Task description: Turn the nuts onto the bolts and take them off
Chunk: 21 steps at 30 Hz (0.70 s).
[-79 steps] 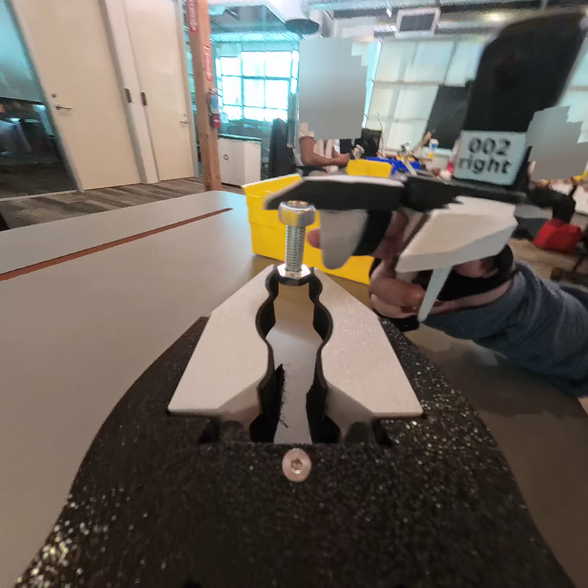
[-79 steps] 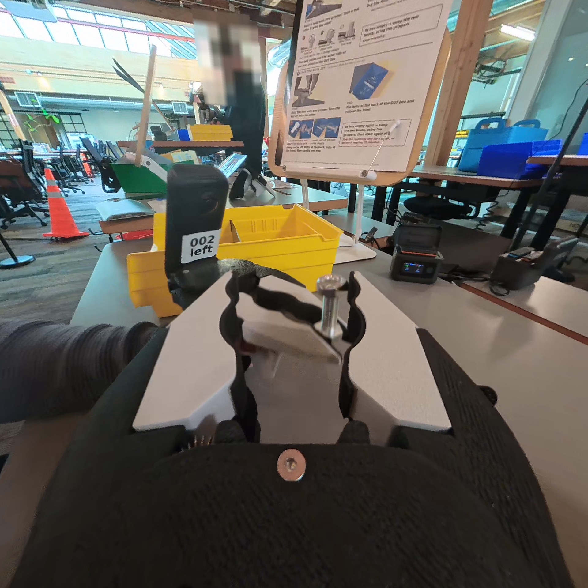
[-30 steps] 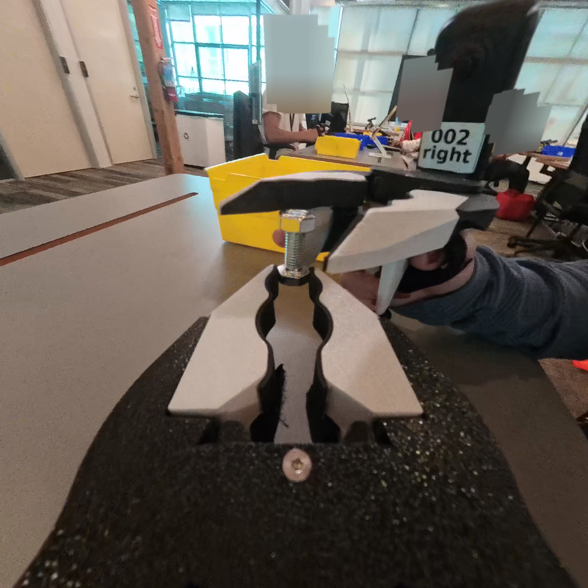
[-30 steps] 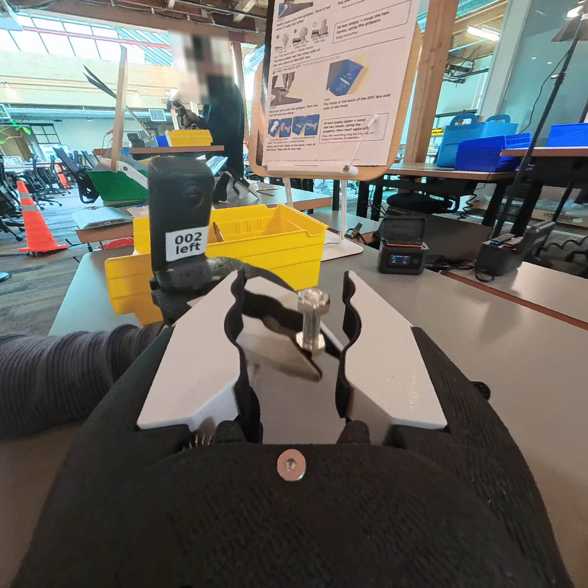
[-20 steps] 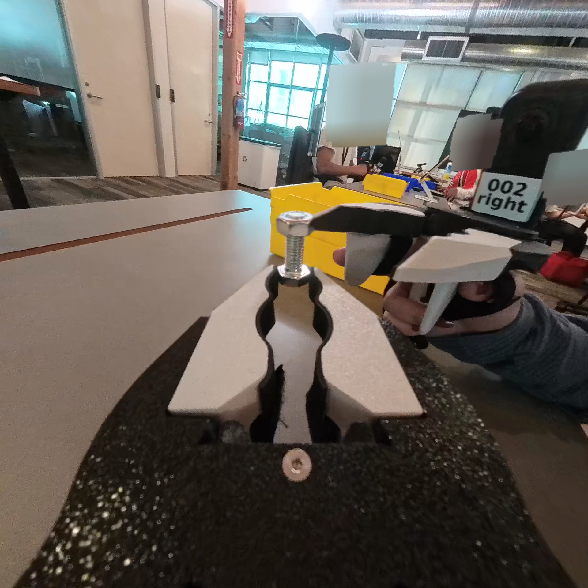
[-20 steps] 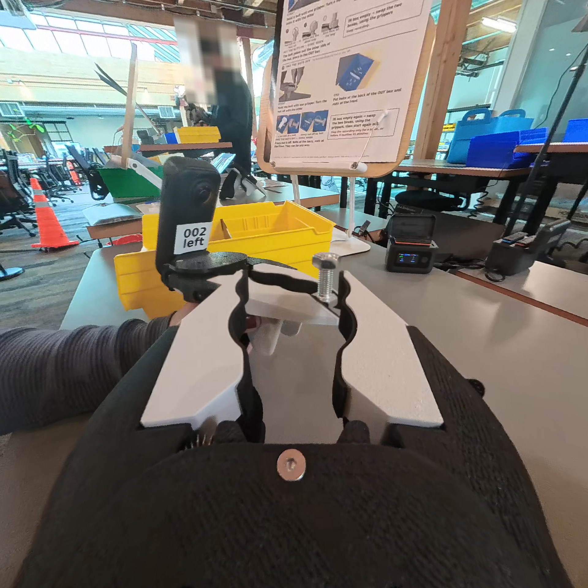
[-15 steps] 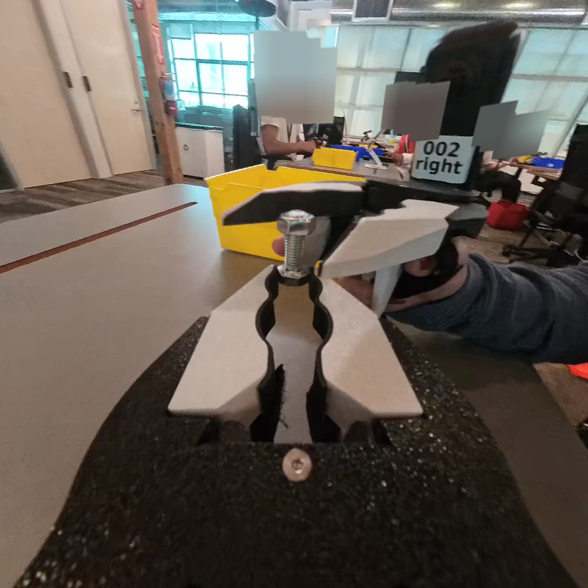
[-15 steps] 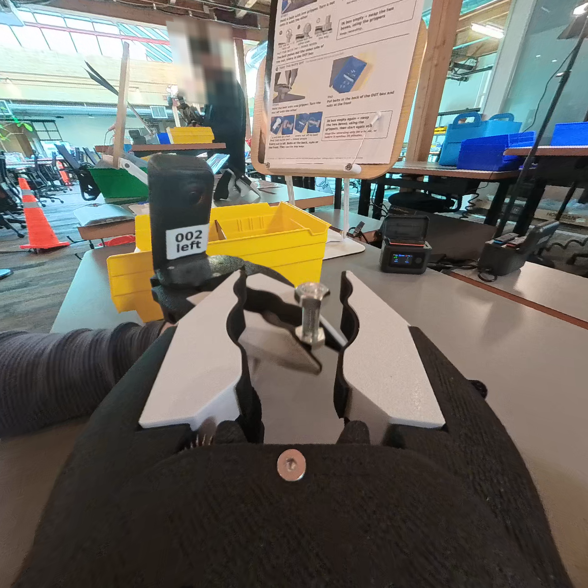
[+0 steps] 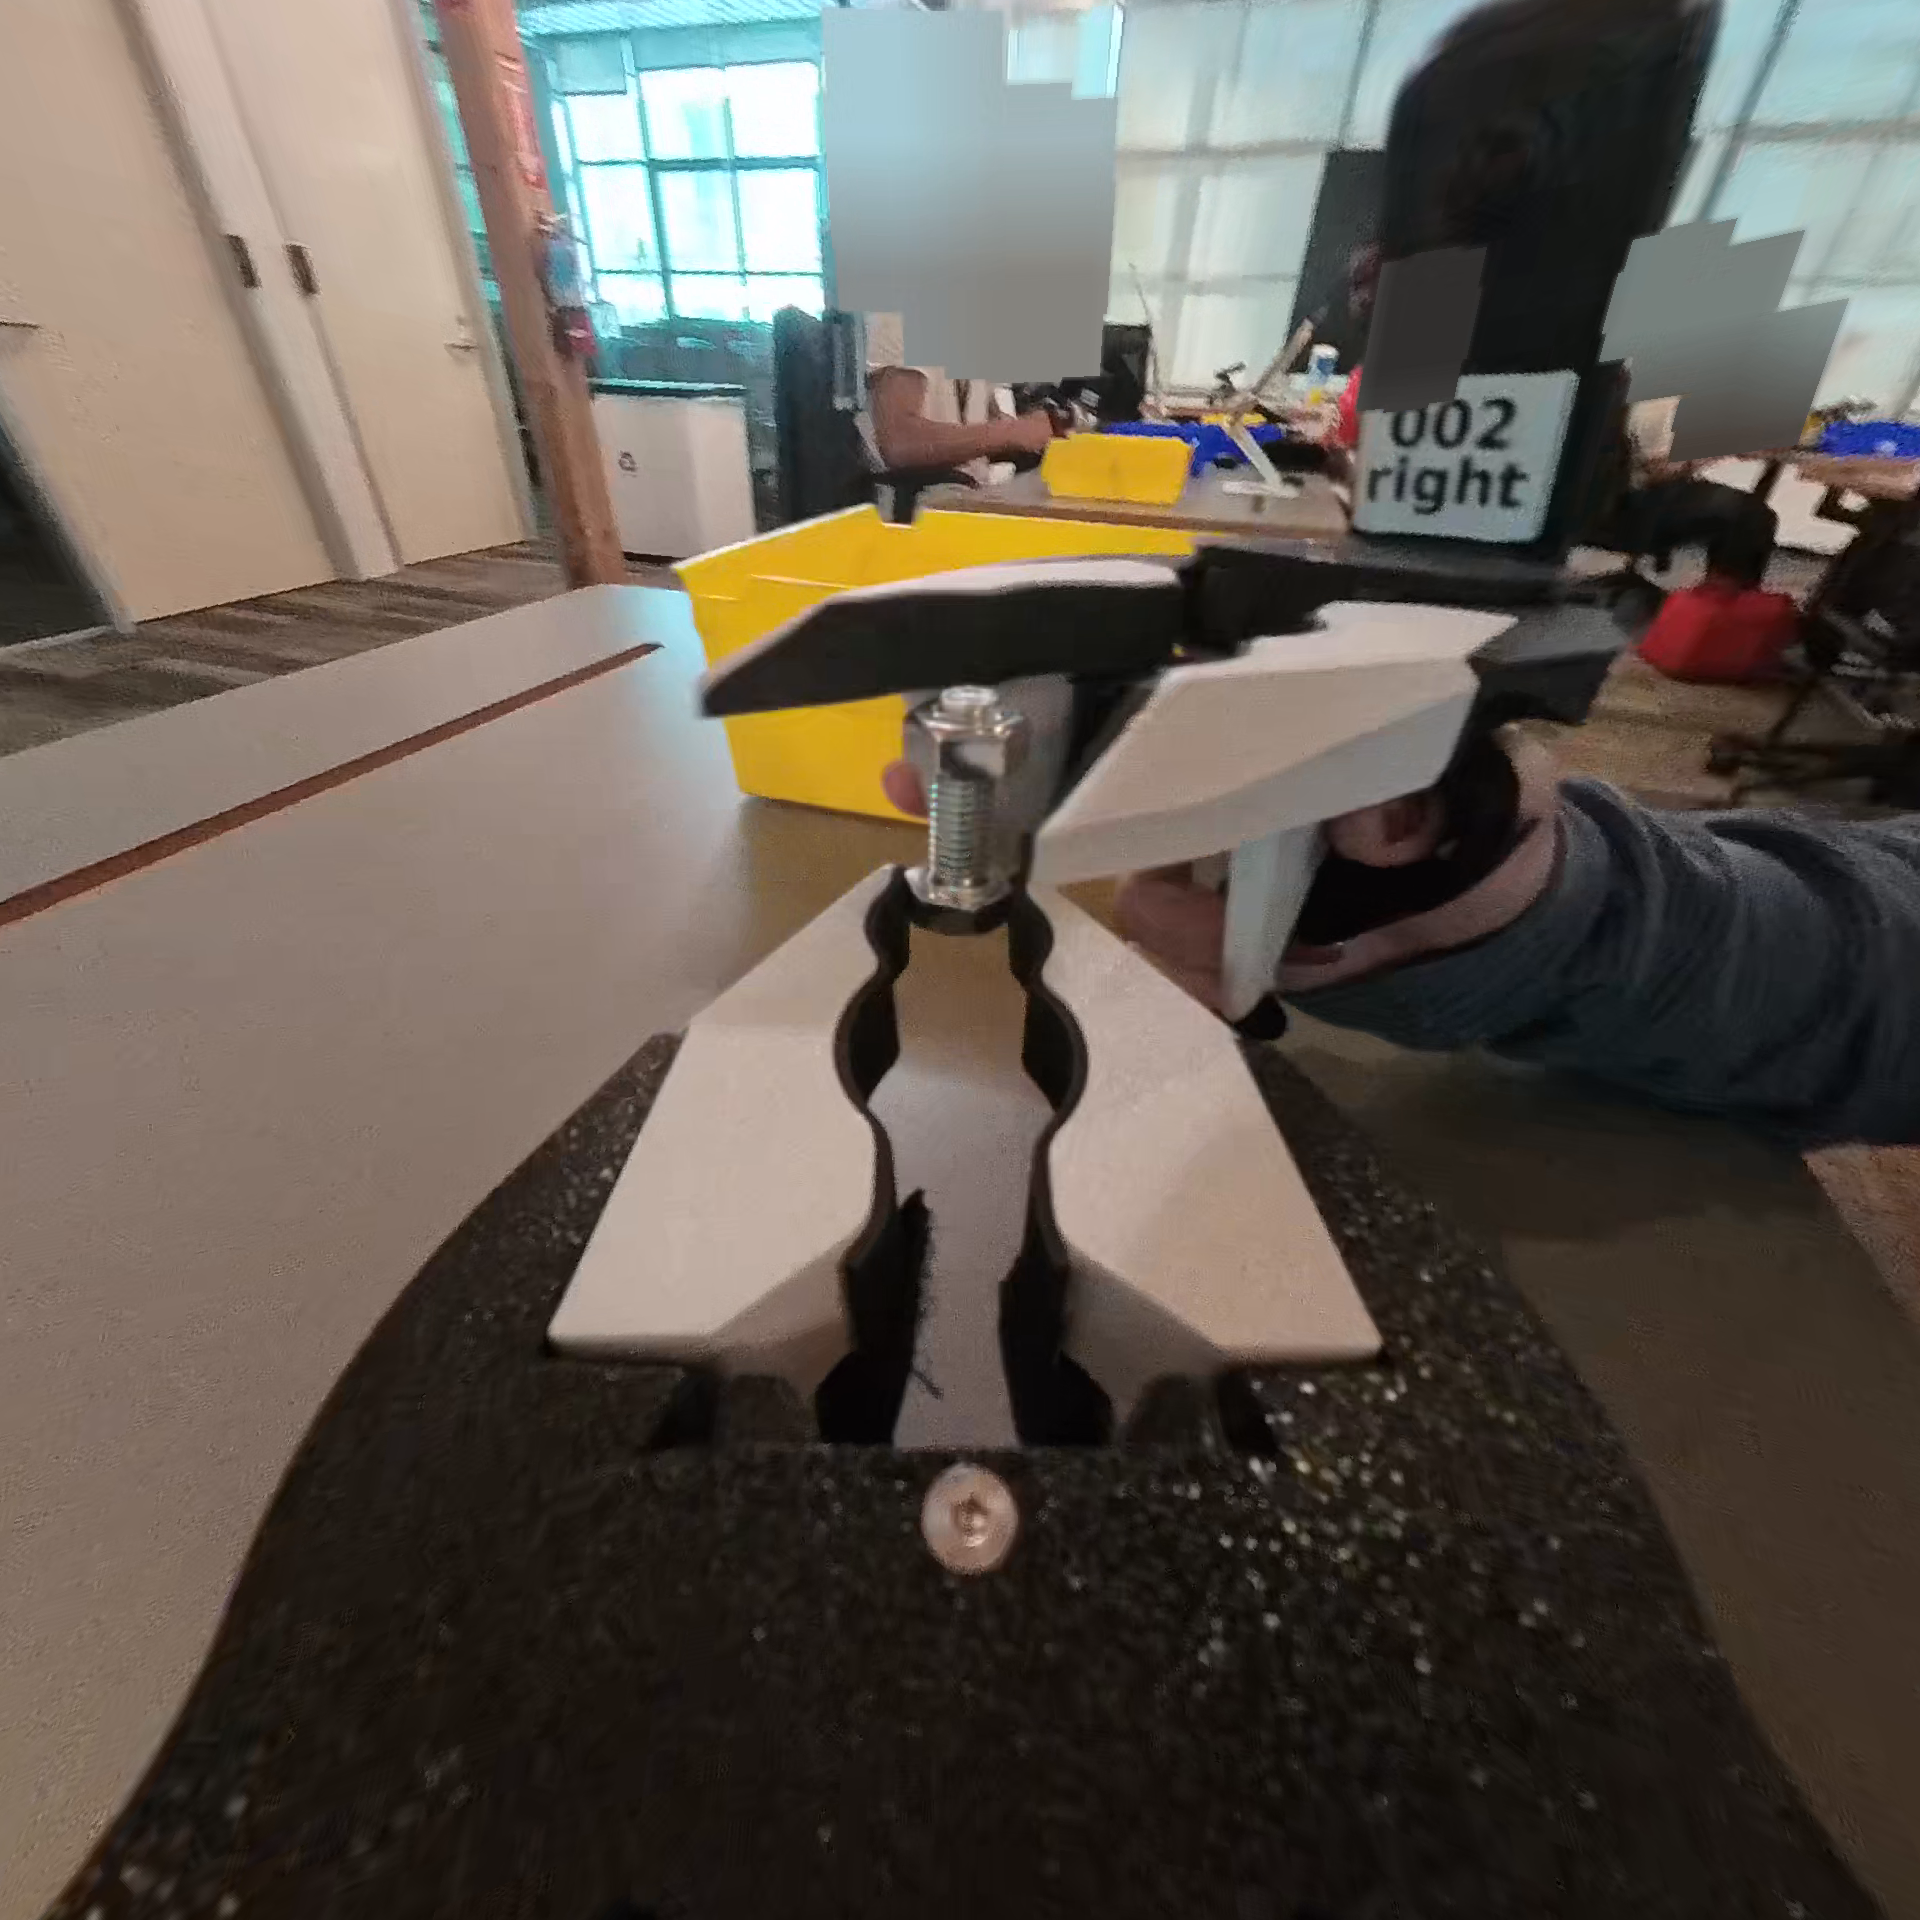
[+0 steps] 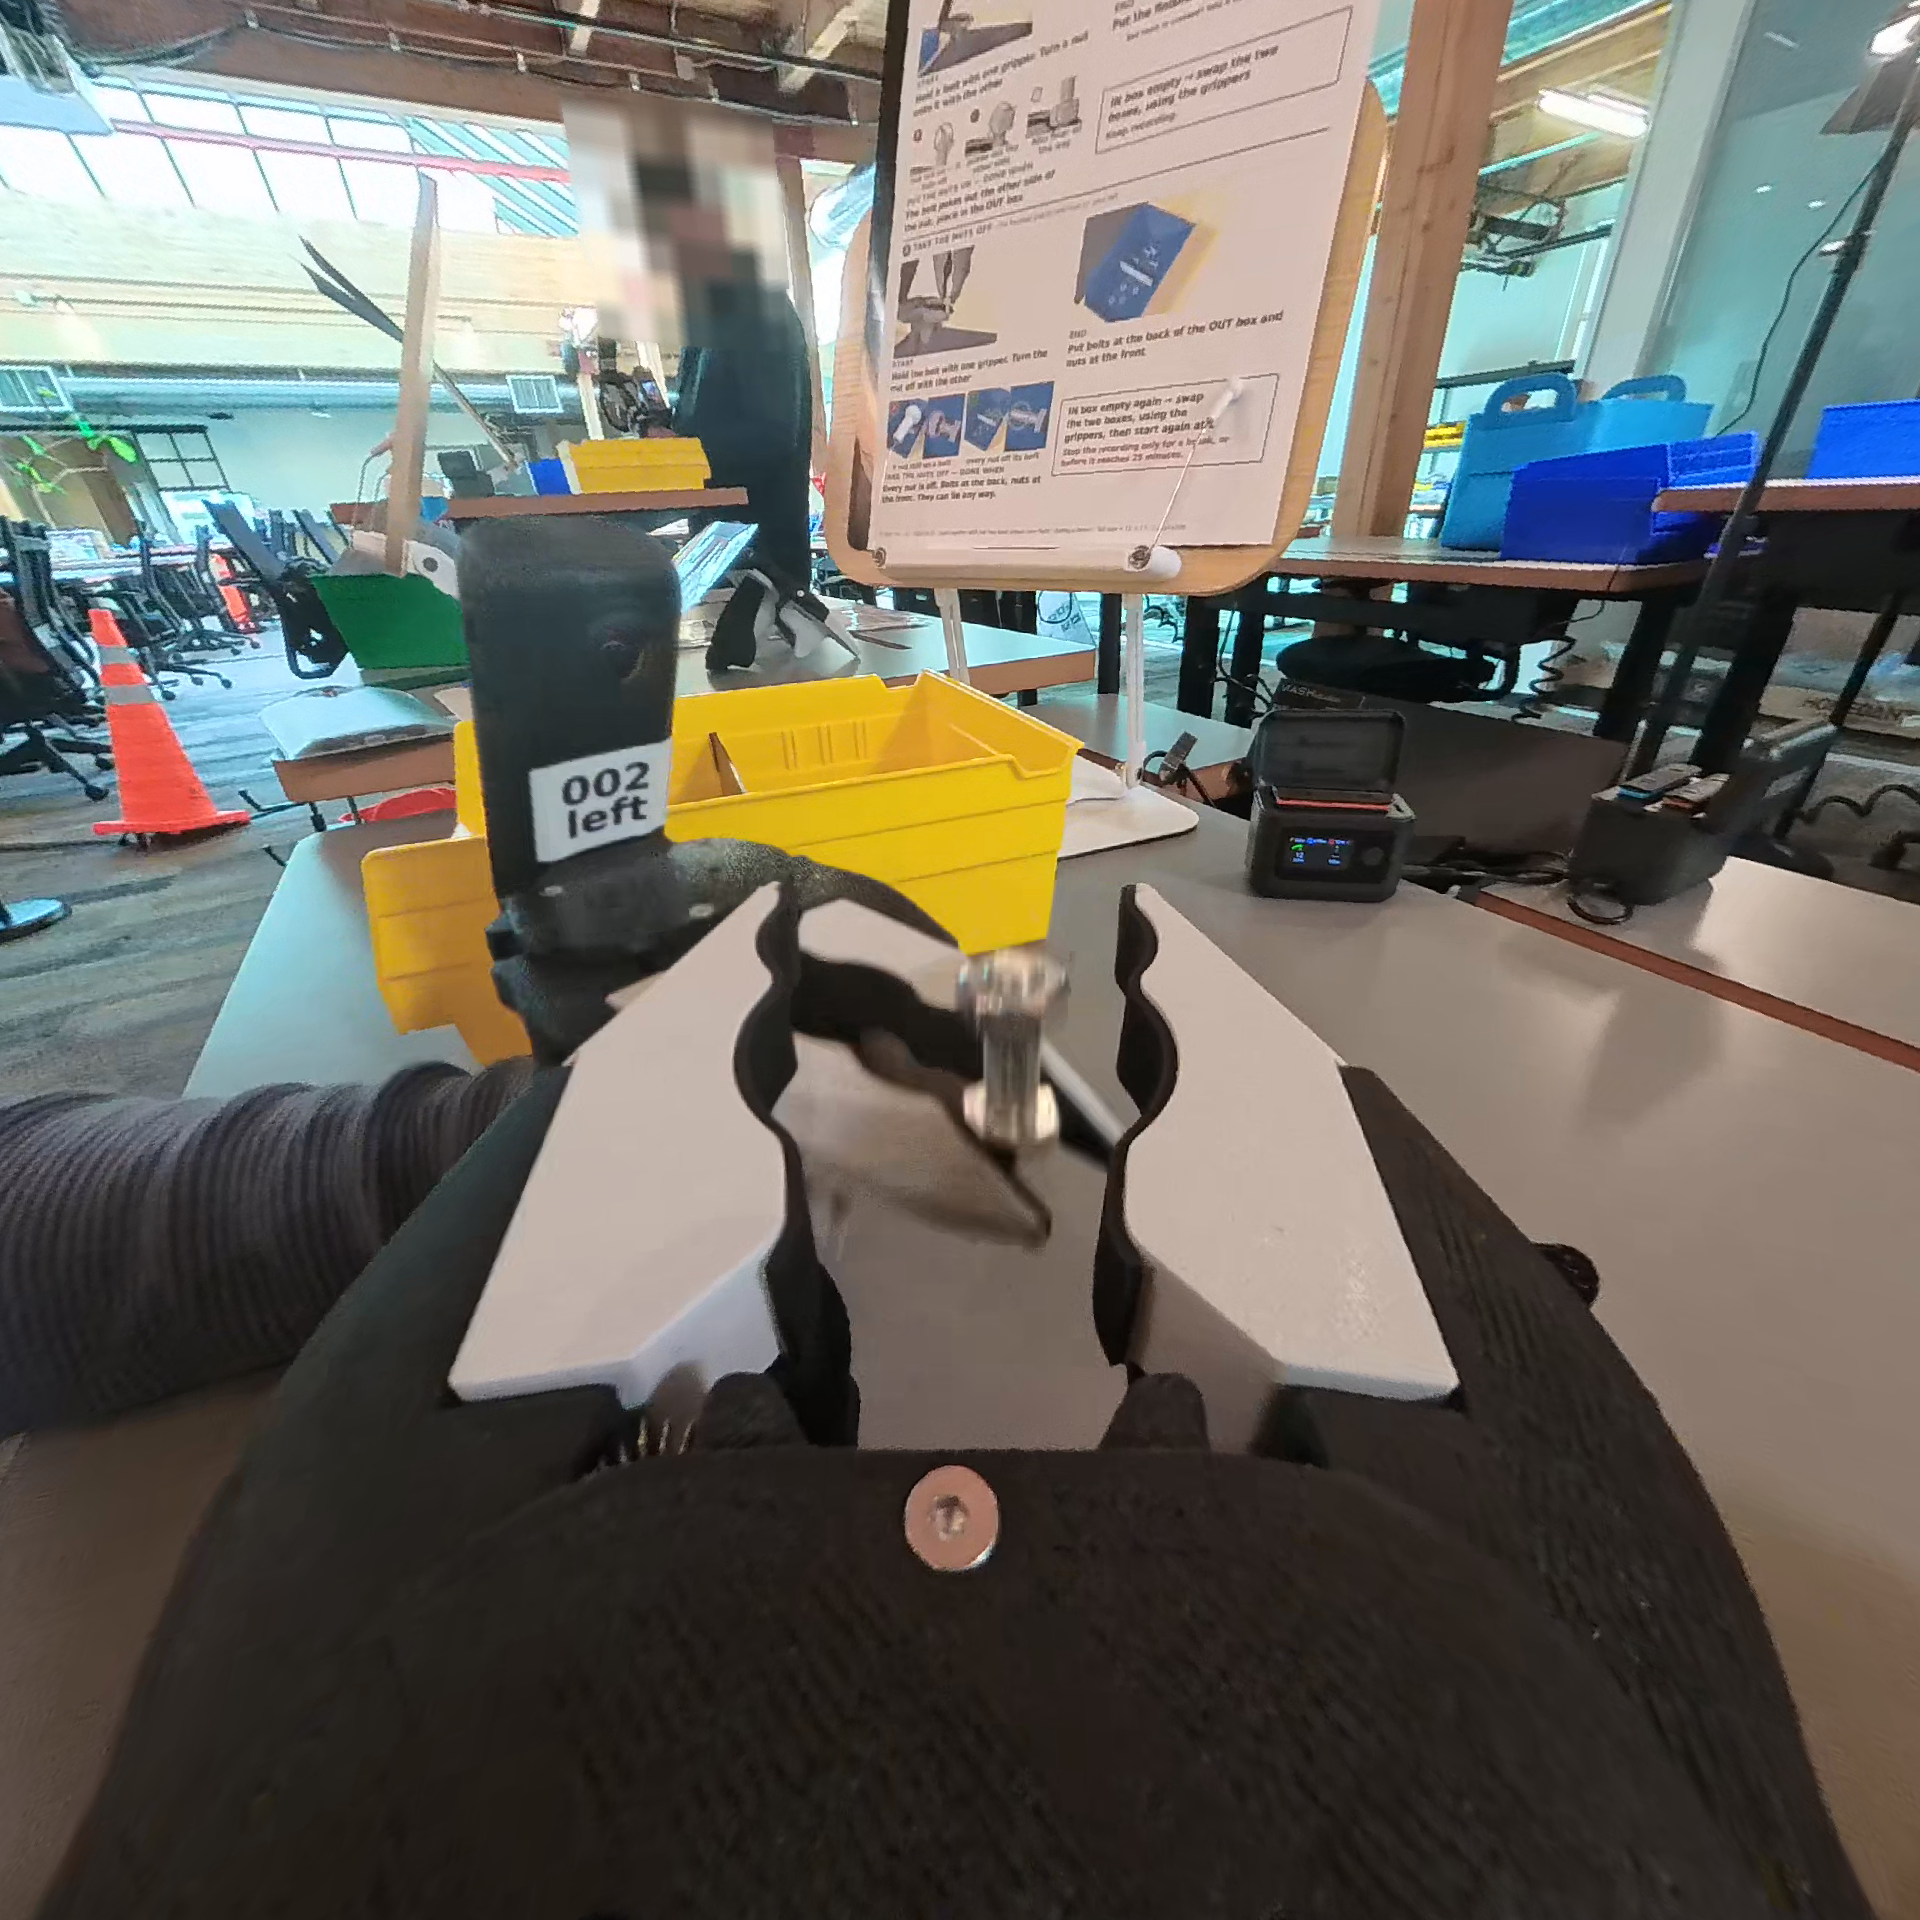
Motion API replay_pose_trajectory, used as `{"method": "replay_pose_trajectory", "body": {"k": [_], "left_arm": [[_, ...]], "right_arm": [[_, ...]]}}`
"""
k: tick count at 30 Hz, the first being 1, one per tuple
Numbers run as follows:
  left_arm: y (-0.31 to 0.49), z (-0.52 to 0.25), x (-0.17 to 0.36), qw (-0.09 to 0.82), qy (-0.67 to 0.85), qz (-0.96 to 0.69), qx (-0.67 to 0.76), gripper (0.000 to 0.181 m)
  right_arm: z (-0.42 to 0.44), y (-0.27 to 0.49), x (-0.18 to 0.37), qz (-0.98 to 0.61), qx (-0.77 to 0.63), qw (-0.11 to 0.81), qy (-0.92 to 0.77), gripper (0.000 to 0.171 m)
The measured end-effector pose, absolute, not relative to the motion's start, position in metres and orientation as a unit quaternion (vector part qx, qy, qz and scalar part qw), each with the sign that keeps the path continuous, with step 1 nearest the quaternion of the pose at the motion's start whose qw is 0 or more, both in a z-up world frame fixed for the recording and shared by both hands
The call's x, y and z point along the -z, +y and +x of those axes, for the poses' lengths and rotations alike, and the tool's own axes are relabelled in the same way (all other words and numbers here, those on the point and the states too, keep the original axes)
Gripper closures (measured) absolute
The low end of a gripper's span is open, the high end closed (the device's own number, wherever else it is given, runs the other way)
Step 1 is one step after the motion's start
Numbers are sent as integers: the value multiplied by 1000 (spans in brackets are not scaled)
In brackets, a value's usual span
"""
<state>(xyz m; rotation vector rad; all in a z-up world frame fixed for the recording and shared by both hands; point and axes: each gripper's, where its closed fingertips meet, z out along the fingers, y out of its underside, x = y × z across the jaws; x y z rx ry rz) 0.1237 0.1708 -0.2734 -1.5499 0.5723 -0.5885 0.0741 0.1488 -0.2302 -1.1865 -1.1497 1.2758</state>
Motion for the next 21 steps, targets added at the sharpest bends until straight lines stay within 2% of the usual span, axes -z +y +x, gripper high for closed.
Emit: {"method": "replay_pose_trajectory", "body": {"k": [4,8,13,21], "left_arm": [[167,138,279,625,284,-680,258,164],[175,114,268,647,209,-676,283,164],[187,76,264,670,120,-679,277,164],[179,125,282,632,263,-684,254,164]], "right_arm": [[72,142,233,-483,-527,495,-493,108],[72,139,230,-475,-531,497,-496,106],[75,144,230,-480,-529,501,-489,113],[72,142,234,-487,-527,488,-497,107]]}}
